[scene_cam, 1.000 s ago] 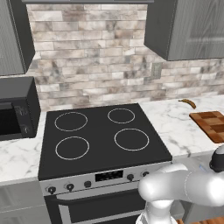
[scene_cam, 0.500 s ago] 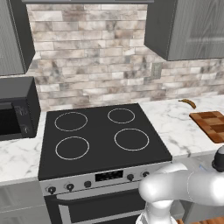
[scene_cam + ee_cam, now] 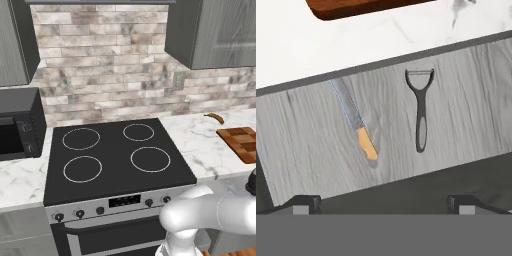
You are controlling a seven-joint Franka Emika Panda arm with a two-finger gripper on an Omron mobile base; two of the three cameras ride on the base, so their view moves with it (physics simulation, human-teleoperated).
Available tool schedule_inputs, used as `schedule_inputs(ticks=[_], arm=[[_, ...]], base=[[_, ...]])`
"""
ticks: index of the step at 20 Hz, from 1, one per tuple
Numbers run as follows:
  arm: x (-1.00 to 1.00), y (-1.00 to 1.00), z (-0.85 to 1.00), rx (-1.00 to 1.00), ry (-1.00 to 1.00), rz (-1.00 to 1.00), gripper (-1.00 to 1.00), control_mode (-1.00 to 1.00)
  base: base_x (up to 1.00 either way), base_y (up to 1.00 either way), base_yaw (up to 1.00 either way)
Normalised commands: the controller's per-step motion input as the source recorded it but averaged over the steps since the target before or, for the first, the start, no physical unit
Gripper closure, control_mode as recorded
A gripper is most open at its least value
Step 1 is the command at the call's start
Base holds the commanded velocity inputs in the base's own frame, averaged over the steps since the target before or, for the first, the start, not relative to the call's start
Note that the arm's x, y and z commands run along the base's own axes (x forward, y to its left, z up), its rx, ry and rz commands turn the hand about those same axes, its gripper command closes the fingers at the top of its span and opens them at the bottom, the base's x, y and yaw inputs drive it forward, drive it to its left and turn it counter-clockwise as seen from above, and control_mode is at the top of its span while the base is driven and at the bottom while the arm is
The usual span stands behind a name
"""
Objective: Open the drawer on the right and place the cutting tools on the cutting board.
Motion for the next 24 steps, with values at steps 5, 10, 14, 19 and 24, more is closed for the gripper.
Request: schedule_inputs(ticks=[5,10,14,19,24], arm=[[0.34,0.17,-0.37,0.0,0.08,0.06,-1.0,-1.0],[0.05,0.0,-0.02,0.0,0.01,0.0,-1.0,-1.0],[0.04,0.0,0.01,0.0,0.01,-0.05,-1.0,-1.0],[0.02,0.0,0.08,0.0,0.0,-0.39,-1.0,-1.0],[0.35,0.0,0.02,0.0,0.03,-0.58,-1.0,-1.0]], base=[[0.0,0.0,0.0],[0.0,0.0,0.0],[0.0,0.0,0.0],[0.0,0.0,0.0],[0.0,0.0,0.0]])
